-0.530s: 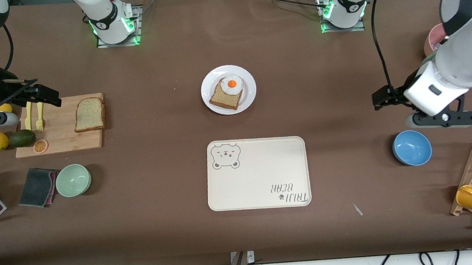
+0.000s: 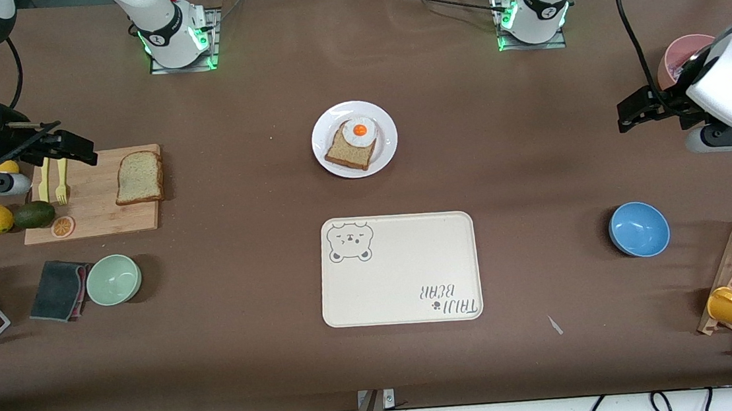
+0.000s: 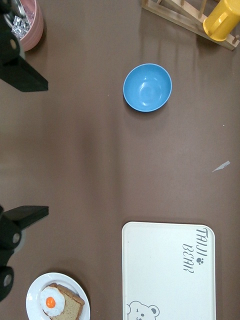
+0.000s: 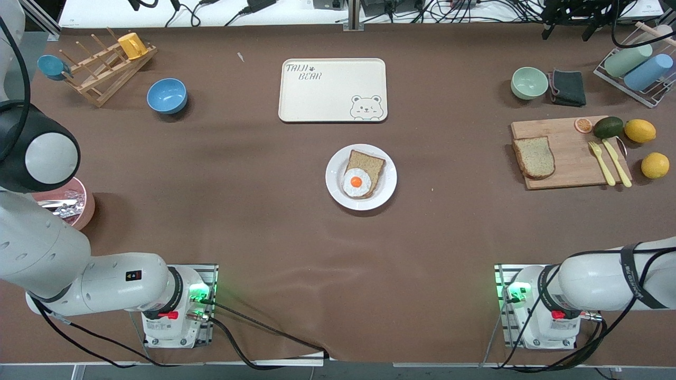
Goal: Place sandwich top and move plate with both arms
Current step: 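Move the right gripper down to the bread slice on the cutting board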
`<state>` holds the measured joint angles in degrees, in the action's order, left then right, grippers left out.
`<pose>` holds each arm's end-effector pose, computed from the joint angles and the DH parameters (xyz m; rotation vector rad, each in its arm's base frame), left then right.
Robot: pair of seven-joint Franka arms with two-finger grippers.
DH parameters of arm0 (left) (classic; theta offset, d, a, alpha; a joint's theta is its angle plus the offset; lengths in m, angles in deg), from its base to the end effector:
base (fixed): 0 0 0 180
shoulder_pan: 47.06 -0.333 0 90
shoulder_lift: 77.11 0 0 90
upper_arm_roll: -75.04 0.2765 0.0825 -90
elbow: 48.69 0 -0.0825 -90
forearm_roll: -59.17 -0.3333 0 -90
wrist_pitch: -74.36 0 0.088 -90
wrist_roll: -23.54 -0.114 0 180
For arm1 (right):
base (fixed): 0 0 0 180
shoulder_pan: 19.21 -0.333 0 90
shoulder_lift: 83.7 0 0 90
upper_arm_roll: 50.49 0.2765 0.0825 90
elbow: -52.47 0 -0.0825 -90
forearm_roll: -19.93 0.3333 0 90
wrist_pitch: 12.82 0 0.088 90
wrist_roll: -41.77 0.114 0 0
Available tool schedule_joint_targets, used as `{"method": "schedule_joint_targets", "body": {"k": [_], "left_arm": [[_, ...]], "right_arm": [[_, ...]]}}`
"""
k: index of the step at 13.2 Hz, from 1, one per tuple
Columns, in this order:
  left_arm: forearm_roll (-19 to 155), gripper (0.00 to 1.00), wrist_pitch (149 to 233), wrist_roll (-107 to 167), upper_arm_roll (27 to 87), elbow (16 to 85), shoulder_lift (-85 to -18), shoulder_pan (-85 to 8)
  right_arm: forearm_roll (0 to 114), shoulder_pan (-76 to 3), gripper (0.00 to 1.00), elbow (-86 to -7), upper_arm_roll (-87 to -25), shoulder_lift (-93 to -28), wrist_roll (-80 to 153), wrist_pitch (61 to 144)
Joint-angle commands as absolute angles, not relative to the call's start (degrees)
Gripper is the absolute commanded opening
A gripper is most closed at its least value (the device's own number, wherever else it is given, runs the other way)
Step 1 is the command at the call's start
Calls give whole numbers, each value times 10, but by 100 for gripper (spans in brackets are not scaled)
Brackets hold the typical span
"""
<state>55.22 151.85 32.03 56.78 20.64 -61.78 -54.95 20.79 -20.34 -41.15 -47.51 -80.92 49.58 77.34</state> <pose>0.5438 -0.0642 0.5727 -3.1332 0.0246 0.1780 0.5099 0.0378 0.5272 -3.1291 0.1023 0.1725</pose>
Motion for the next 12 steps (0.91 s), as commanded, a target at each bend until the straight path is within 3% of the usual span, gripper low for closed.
{"method": "schedule_joint_targets", "body": {"k": [1,5,8,10,12], "left_arm": [[566,100,1515,309,561,219,-620,-558],[572,100,1529,309,567,255,-650,-551],[616,100,1578,303,655,317,-693,-492],[625,100,1609,297,665,386,-737,-484],[623,100,1607,299,663,401,-745,-488]], "right_arm": [[218,-200,100,-409,-471,-810,492,772],[218,-199,100,-428,-471,-819,483,766],[217,-199,100,-429,-462,-819,491,763],[217,-199,100,-444,-462,-830,493,767],[211,-198,100,-472,-462,-835,493,794]]}}
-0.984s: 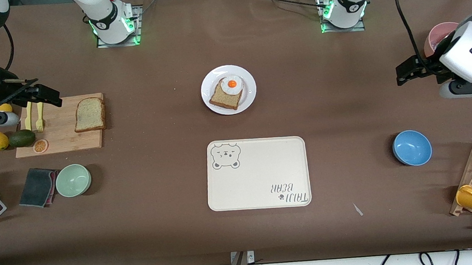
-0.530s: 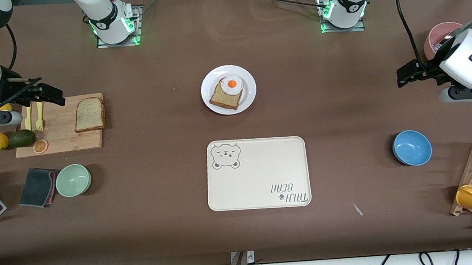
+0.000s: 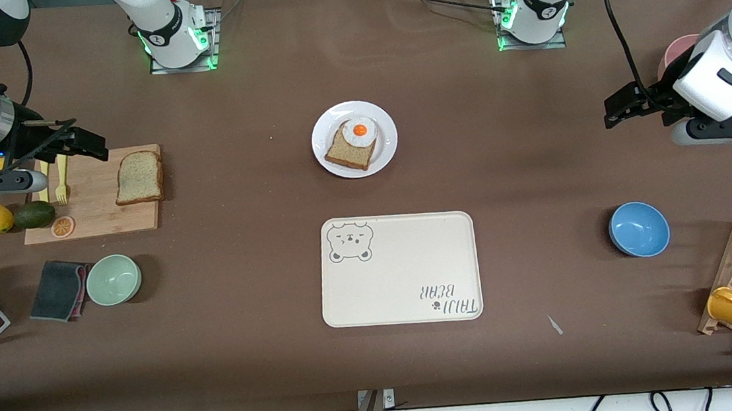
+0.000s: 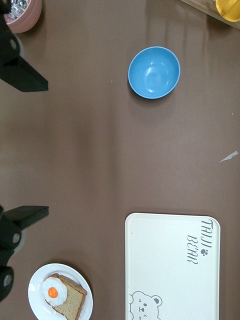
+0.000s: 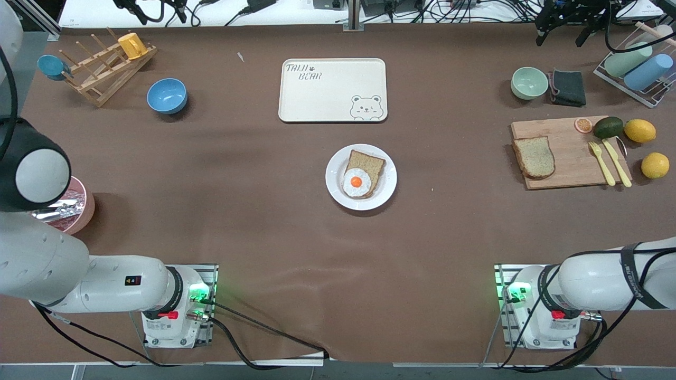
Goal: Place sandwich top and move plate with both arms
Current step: 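Move the right gripper down to the bread slice on the cutting board, then grasp the bread slice with the right gripper and lift it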
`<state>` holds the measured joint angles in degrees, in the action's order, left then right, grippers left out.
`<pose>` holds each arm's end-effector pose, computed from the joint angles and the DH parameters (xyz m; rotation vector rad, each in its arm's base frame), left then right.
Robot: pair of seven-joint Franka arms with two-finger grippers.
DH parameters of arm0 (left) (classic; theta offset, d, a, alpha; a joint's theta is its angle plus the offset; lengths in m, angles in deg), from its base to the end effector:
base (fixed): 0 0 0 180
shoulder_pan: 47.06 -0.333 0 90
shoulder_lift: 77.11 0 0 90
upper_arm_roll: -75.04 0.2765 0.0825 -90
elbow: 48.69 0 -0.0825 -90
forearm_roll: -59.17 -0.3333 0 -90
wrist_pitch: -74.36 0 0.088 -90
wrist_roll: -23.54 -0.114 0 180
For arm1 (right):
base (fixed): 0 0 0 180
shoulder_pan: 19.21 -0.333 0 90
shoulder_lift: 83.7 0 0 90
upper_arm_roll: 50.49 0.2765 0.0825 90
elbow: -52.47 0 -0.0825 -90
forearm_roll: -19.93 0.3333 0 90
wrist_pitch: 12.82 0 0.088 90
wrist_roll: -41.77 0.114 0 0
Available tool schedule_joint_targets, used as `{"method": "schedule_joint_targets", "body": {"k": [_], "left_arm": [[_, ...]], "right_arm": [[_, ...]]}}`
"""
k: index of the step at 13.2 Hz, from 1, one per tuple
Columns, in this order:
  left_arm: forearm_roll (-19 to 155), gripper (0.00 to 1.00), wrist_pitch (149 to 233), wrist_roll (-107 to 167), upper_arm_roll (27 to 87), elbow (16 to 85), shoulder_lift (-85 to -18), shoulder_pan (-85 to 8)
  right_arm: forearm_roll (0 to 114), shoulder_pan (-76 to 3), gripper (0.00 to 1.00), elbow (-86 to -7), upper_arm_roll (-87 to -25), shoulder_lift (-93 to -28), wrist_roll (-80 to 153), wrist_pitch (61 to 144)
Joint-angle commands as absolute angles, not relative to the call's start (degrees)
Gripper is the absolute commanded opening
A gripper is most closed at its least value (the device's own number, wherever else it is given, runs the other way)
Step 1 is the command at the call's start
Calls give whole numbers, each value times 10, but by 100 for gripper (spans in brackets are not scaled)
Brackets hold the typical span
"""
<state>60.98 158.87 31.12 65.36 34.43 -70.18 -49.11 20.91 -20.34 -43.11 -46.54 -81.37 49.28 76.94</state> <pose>0.5204 -0.0683 0.5588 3.0988 -0.0033 -0.1566 0.5040 0.0462 0.5165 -3.1286 0.0679 0.2249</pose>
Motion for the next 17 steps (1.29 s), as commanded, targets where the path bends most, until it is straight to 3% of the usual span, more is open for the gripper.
{"method": "schedule_joint_targets", "body": {"k": [1,9,15,17], "left_arm": [[621,100,1606,301,662,394,-742,-488],[607,100,1591,301,662,375,-723,-487],[613,100,1579,303,660,379,-710,-486],[613,100,1579,300,660,381,-711,-485]], "right_arm": [[209,-199,100,-502,-461,-845,492,829],[151,-198,100,-780,-450,-865,531,1099],[-81,-198,100,-827,-385,-792,751,1120],[-103,-198,100,-830,-385,-770,768,1122]]}}
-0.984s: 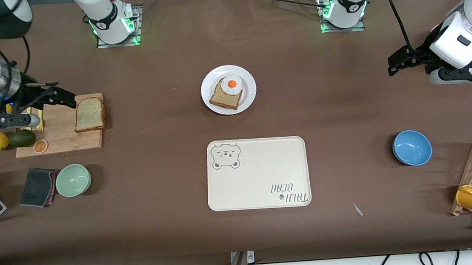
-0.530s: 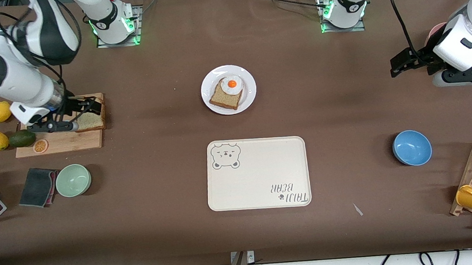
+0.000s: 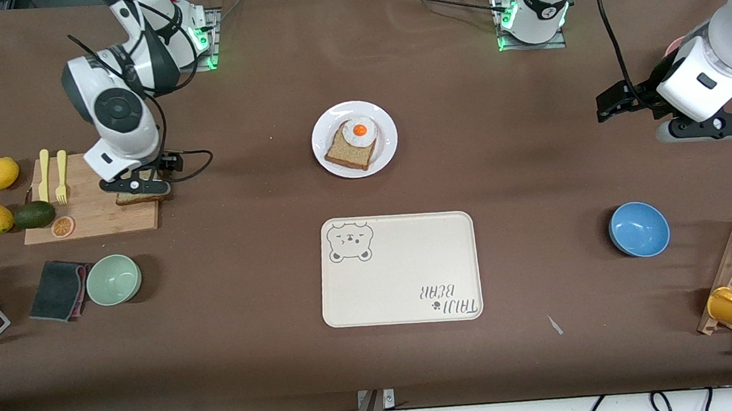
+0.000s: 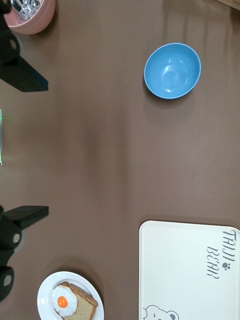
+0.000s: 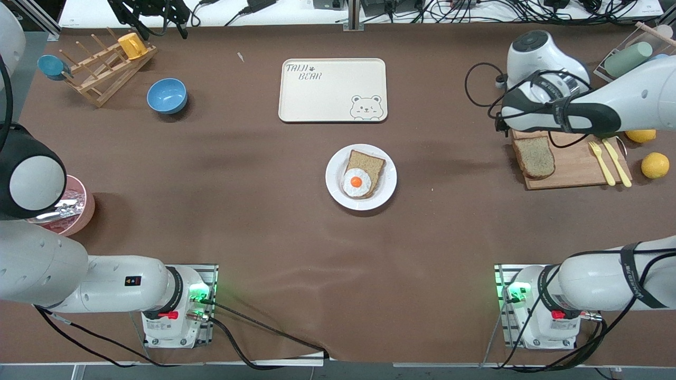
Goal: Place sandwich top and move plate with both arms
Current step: 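Grasp the bread slice with the right gripper and lift it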
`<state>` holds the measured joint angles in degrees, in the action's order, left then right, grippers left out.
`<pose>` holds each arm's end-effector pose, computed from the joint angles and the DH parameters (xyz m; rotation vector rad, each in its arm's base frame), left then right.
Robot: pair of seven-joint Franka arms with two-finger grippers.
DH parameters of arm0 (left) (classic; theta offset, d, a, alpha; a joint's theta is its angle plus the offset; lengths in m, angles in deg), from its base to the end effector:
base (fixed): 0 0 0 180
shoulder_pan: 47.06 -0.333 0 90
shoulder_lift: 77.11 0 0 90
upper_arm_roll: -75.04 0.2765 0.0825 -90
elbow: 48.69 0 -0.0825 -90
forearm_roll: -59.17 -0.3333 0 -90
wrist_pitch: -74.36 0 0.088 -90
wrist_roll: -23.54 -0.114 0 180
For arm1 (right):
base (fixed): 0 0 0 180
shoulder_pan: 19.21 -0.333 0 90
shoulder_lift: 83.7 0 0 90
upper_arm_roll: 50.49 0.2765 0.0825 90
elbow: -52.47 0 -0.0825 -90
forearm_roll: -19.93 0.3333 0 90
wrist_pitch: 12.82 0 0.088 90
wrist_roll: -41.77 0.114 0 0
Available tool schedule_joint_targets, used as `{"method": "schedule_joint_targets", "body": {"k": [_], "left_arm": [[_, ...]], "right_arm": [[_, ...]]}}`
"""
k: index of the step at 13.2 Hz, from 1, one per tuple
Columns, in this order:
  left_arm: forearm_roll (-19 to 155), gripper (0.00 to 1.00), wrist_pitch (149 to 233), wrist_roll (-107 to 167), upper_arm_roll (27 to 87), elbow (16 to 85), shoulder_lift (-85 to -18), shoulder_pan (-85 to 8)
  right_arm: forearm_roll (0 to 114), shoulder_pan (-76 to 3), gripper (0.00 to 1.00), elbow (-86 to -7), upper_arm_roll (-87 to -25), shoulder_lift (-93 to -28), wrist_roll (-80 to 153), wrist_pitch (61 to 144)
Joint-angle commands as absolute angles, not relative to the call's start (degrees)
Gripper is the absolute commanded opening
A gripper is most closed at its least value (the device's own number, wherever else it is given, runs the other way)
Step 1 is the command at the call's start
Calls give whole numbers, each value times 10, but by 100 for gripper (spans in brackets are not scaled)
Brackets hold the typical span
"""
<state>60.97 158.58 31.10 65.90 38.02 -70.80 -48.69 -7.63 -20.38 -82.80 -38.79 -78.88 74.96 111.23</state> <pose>0.5144 -0.0676 0.5383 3.1034 -0.0004 -0.2446 0.4331 0.0783 0.2687 2.7189 -0.0340 -0.1580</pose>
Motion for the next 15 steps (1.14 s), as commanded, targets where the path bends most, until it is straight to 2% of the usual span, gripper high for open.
{"method": "schedule_joint_targets", "body": {"k": [1,5,7,15], "left_arm": [[613,100,1579,301,660,380,-710,-484],[613,100,1566,299,659,381,-710,-483],[613,100,1566,299,659,381,-710,-484],[615,100,1566,300,659,379,-708,-481]], "right_arm": [[-106,-198,99,-838,-385,-764,769,1124],[-152,-197,92,-835,-385,-698,782,1126],[-168,-196,92,-836,-389,-689,788,1126],[-191,-196,65,-836,-393,-657,818,1122]]}}
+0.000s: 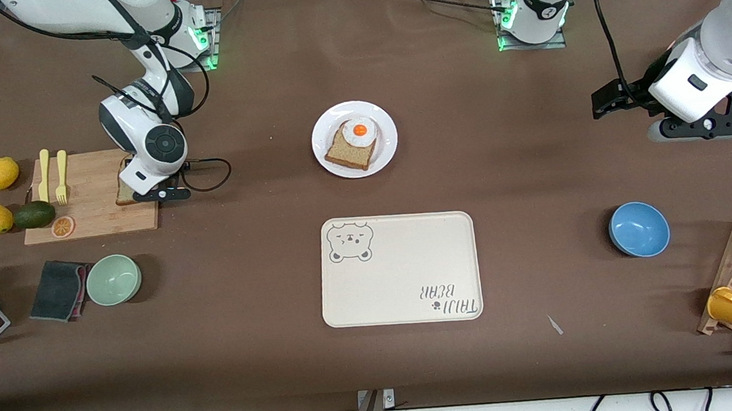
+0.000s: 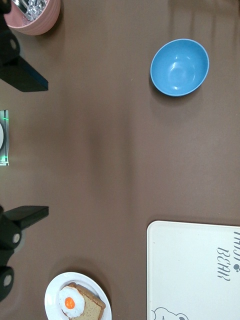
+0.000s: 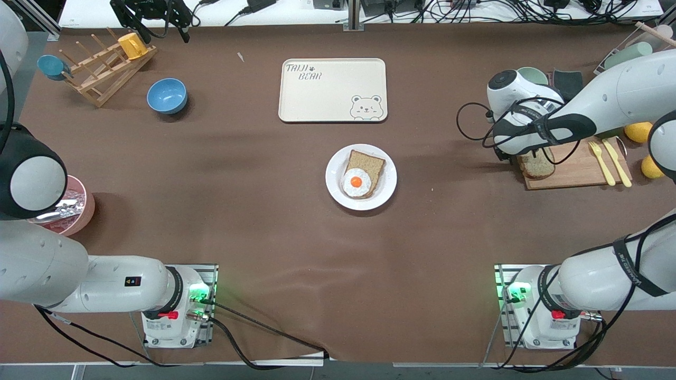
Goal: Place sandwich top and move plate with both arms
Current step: 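Grasp the bread slice with the right gripper and lift it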
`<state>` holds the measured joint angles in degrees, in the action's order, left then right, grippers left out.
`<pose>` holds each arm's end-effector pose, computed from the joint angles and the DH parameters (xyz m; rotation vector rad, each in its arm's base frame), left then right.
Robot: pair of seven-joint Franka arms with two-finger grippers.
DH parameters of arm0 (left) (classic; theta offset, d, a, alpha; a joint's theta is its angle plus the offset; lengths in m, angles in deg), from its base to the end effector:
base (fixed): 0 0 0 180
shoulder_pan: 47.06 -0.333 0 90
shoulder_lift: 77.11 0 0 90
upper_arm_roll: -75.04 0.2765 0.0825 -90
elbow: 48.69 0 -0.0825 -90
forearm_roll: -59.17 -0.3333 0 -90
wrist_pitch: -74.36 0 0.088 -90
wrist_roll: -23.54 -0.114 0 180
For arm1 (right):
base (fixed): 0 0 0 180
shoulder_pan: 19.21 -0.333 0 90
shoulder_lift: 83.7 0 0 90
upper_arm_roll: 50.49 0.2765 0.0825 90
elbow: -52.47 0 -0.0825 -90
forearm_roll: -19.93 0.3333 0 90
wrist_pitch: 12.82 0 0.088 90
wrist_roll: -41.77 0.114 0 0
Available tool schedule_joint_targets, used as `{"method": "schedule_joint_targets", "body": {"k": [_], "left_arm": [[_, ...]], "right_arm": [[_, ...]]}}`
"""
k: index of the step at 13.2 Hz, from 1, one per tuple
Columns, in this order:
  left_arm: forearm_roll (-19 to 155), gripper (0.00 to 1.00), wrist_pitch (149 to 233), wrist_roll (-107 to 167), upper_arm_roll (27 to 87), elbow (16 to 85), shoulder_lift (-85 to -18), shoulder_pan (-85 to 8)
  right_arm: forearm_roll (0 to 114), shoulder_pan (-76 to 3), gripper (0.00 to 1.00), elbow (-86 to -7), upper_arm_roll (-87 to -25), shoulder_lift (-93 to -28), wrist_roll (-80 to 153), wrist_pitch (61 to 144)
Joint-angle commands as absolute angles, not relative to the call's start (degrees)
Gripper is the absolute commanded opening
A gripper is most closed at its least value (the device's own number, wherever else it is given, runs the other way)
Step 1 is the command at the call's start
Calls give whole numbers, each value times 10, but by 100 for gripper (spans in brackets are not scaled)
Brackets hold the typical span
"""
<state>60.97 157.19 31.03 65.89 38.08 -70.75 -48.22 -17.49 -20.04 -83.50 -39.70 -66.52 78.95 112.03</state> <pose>0.5109 -0.0715 0.5358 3.1039 -0.0162 -0.2853 0.4123 0.0633 0.1755 2.5905 0.0900 -0.3440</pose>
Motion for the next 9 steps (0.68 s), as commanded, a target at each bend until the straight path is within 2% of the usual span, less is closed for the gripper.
{"method": "schedule_joint_targets", "body": {"k": [1,3,4,5,6,9], "left_arm": [[615,100,1566,300,658,378,-708,-481],[615,100,1566,299,659,377,-707,-482],[615,100,1566,299,659,376,-707,-482],[615,100,1566,299,658,376,-707,-481],[615,100,1566,299,659,376,-707,-482],[615,100,1566,298,659,376,-707,-481]], "right_arm": [[-200,-196,58,-836,-393,-655,819,1121],[-212,-196,43,-836,-393,-650,820,1120],[-217,-196,30,-836,-393,-650,820,1120],[-220,-196,11,-836,-392,-653,819,1119],[-220,-196,0,-836,-391,-658,816,1118],[-217,-196,0,-834,-387,-698,800,1110]]}}
